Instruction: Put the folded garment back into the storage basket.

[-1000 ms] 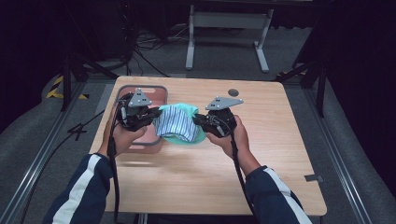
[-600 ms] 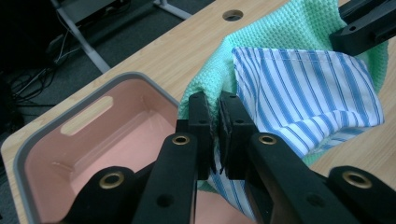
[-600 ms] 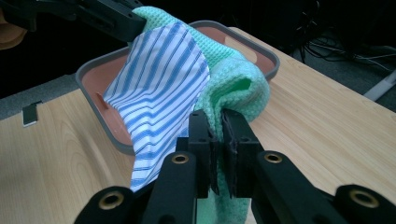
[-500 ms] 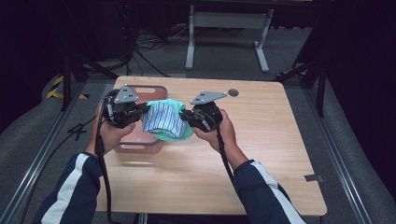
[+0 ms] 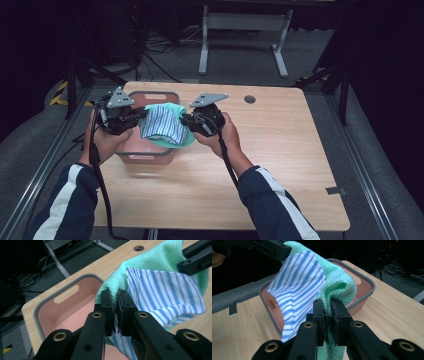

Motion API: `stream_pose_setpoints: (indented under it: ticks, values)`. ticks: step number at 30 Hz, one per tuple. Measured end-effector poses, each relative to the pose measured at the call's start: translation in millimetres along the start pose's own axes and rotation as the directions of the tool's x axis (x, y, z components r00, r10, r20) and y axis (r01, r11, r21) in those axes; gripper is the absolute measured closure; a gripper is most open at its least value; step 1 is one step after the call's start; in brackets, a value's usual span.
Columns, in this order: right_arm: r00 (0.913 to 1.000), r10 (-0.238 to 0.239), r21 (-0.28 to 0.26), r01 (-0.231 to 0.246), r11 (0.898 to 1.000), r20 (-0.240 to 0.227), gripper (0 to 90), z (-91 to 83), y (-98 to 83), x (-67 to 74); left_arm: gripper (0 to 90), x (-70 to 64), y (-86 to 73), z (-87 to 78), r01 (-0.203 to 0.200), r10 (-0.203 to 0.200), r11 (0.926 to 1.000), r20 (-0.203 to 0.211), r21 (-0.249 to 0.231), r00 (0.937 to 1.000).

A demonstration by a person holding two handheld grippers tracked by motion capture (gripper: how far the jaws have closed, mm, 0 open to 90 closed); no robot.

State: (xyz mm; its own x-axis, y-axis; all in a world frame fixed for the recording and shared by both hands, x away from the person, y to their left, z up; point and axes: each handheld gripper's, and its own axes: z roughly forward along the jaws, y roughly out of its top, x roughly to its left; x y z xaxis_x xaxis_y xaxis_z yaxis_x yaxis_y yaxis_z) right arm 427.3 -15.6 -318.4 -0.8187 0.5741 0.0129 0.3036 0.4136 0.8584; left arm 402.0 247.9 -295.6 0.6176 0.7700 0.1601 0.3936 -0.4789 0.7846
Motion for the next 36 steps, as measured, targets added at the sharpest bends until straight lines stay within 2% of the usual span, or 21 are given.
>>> stream_pose_setpoints:
  ticks: [18, 22, 25, 29, 36]
  values:
    - [0.9994, -0.01, 0.009, 0.01, 1.0, -0.033, 82.9, 37.4, 15.9, 17.8, 84.5, 21.1, -15.0, -12.8, 0.026, -0.025, 0.9996, -0.054, 0.013, 0.9982]
    - [0.9993, -0.009, 0.019, 0.01, 1.0, -0.036, 82.9, 45.6, 17.0, 19.9, 84.5, 24.8, -20.1, -12.5, 0.033, -0.031, 0.9991, -0.058, 0.027, 0.9978]
    - [0.9989, -0.006, 0.033, 0.008, 0.999, -0.046, 82.9, 57.9, 17.2, 21.1, 84.5, 29.7, -26.5, -11.5, 0.048, -0.046, 0.9984, -0.065, 0.031, 0.9969]
    - [0.9989, -0.005, 0.043, 0.007, 0.999, -0.048, 82.6, 65.2, 16.5, 23.4, 84.5, 32.2, -30.8, -10.2, 0.048, -0.045, 0.9984, -0.078, 0.031, 0.996]
    - [0.9989, 0.0, 0.058, 0.003, 0.998, -0.047, 82.6, 78.5, 13.8, 23.5, 84.5, 33.6, -39.9, 0.8, 0.051, -0.047, 0.9972, -0.073, 0.055, 0.9963]
